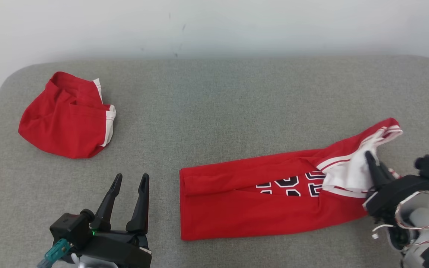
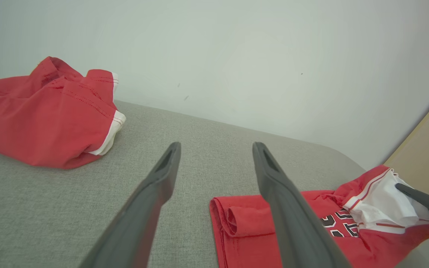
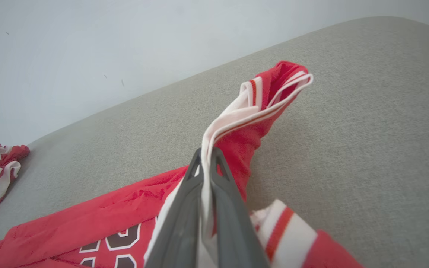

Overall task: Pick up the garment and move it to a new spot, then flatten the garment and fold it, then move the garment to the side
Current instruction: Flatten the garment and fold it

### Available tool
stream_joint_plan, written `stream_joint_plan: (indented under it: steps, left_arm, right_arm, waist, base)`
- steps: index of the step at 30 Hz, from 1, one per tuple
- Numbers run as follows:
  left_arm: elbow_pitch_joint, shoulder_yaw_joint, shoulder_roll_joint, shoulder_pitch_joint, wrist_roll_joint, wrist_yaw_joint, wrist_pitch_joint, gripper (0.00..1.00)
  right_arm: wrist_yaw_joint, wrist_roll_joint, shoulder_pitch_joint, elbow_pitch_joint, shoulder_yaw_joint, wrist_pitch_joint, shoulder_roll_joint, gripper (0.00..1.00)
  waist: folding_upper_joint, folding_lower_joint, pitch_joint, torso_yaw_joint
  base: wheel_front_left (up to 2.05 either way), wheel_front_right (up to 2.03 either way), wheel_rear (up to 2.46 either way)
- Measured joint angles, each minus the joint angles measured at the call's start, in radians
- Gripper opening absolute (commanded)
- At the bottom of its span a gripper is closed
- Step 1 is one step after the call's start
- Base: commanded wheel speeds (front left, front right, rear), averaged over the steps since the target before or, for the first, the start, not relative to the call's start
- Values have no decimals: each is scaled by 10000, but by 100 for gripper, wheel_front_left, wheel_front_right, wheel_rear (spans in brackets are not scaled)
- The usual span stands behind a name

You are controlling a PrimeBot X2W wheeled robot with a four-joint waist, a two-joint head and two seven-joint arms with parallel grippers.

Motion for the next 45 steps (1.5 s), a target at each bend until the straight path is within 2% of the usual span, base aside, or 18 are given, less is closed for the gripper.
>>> stream_joint_plan:
  steps: [10,17,26,31,36,45]
  left_arm:
    - [12,-105,-104,42,0,6,0,100]
    - [15,-169,-134,166,21,8,0,100]
    - [19,-207,-165,165,61,6,0,100]
    - [27,-224,-186,164,61,2,0,100]
    - [38,-209,-205,161,59,-4,0,100]
    - [82,-159,-236,159,59,-4,0,100]
  right_arm:
    - [2,-708,417,-1781,732,-159,301,0]
    - [2,-926,533,-2468,865,-171,566,0]
    - [-15,-1030,568,-2744,1160,-148,895,0]
    - [-105,-1112,541,-2631,1421,215,1141,0]
    - [-270,-1112,460,-2345,1622,583,1448,0]
    - [-362,-1110,120,-1827,1856,1101,2034,0]
  waist:
    - [0,-1,-286,254]
    - [0,0,-337,692]
    - [0,0,-288,1366]
    - [0,0,-210,1760]
    - [0,0,-109,1977]
    - [0,0,-9,2132]
  base:
    - [0,0,0]
    - [0,0,0]
    - [0,0,0]
    - [0,0,0]
    - [0,0,0]
    - [0,0,0]
